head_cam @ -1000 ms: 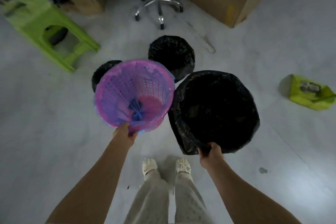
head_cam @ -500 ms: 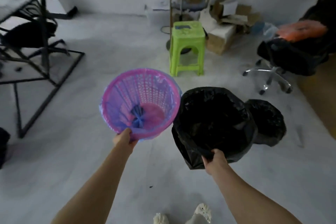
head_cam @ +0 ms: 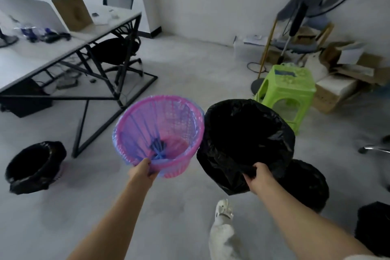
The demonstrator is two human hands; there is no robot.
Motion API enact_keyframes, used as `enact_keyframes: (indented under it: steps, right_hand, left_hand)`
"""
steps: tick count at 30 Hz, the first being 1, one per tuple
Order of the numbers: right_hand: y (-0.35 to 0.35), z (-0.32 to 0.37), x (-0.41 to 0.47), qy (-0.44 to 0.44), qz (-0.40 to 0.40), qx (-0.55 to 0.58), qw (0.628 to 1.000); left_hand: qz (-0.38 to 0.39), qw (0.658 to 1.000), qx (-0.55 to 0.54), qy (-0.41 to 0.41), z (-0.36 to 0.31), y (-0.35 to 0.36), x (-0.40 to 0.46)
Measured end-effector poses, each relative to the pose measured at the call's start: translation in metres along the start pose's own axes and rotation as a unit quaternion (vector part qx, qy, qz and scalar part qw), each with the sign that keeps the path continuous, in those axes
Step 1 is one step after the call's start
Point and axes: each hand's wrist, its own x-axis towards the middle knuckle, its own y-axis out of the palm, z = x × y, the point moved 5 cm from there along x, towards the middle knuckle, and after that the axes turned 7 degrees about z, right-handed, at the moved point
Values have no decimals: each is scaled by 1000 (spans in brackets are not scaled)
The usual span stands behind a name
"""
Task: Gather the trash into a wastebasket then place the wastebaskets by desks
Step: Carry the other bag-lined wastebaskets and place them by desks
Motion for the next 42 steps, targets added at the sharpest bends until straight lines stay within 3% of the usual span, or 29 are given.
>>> enact_keyframes:
  steps: [8, 16, 21, 26, 28, 29, 32, 37, 42]
  right_hand:
    - [231, 122, 118, 4, 49, -61, 997]
    - [428, 210, 190, -13, 51, -53, 997]
    - [556, 250, 235, -17, 35, -26, 999]
    - [672, 271, 281, 3, 14, 5, 1000]
    - [689, 276, 267, 2, 0, 8, 1000]
    - [763, 307, 321, 18, -15, 2, 1000]
    - [805, 324, 335, 12, 7, 11, 1000]
    - [923, 383, 444, 30, 35, -12, 999]
    - [1022, 439, 528, 67, 5, -37, 997]
  left_hand:
    - [-27, 998, -52, -6, -146, 136, 164]
    - [-54, 997, -55, 25, -305, 213, 275]
    - [-59, 993, -78, 63, -401, 266, 369]
    - [-53, 996, -71, 26, -472, 306, 467]
    - [-56, 994, -88, 42, -485, 311, 467]
    - [-45, 996, -76, 16, -532, 360, 547]
    - [-31, 996, -81, 23, -563, 393, 571]
    - [-28, 998, -61, 1, -618, 485, 694]
    - [-50, 995, -89, -17, -656, 568, 792]
